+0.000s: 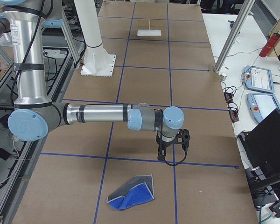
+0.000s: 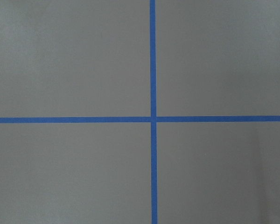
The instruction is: Hang towel on rack
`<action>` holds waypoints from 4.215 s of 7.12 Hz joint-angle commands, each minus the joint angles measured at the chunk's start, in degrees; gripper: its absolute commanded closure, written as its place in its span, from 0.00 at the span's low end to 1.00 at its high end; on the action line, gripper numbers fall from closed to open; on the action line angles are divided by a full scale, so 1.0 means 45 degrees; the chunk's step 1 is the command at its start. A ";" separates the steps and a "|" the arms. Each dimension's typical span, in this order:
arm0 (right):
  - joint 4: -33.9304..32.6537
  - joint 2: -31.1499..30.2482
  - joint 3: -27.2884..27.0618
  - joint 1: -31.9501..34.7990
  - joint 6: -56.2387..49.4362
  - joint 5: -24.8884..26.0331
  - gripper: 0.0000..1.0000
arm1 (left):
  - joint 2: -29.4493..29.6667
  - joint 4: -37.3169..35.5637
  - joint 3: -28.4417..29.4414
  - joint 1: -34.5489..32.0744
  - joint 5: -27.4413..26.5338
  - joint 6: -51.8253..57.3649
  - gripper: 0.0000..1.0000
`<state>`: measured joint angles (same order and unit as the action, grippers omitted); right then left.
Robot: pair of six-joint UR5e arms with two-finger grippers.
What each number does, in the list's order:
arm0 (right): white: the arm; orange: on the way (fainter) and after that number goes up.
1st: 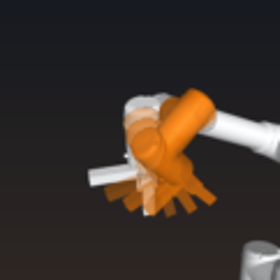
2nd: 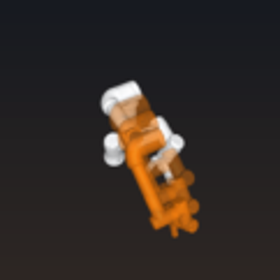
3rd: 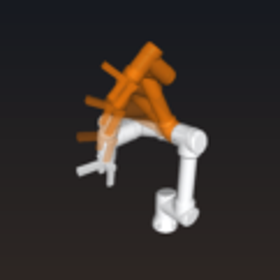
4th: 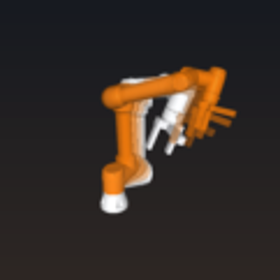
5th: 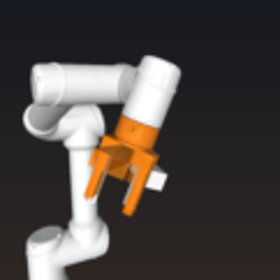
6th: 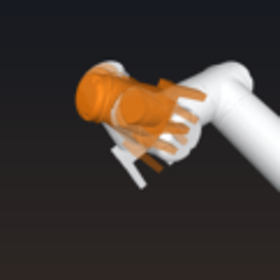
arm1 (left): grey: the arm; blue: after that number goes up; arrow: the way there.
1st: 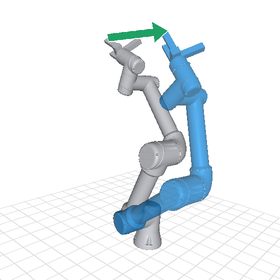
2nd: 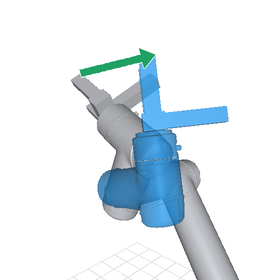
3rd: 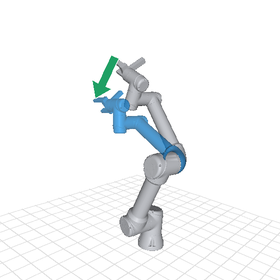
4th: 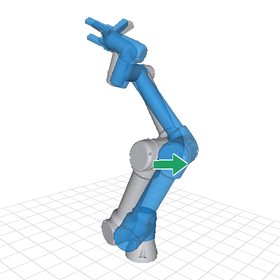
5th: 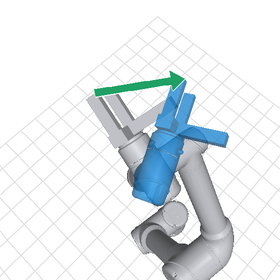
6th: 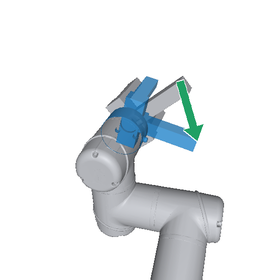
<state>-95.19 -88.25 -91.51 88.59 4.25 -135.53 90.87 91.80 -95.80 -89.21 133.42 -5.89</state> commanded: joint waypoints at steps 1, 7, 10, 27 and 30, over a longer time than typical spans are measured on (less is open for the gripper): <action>-0.0019 0.0020 -0.0015 0.0000 0.0013 -0.0038 0.00 | 0.0001 0.0009 0.0000 0.0000 0.0000 0.0000 0.01; 0.0000 0.0001 0.0044 0.0000 -0.0006 0.0000 0.00 | 0.0001 0.0009 0.0058 0.0020 0.0000 0.0000 0.01; 0.0000 0.0020 -0.0035 0.0000 -0.0006 -0.0019 0.00 | -0.0115 0.0145 0.0058 0.0020 0.0019 0.0020 0.01; 0.7246 0.0818 0.8476 -0.0098 -0.2736 0.0430 0.00 | 0.0509 0.0205 0.0410 0.0352 0.0020 -0.0996 0.01; 0.7227 0.1036 0.8948 -0.0098 -0.3033 0.0469 0.00 | 0.0529 0.0205 0.0390 0.0352 0.0020 -0.0996 0.01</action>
<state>-62.66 -83.86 -52.10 88.16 -9.14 -133.41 93.24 92.73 -93.96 -87.63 133.51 -10.37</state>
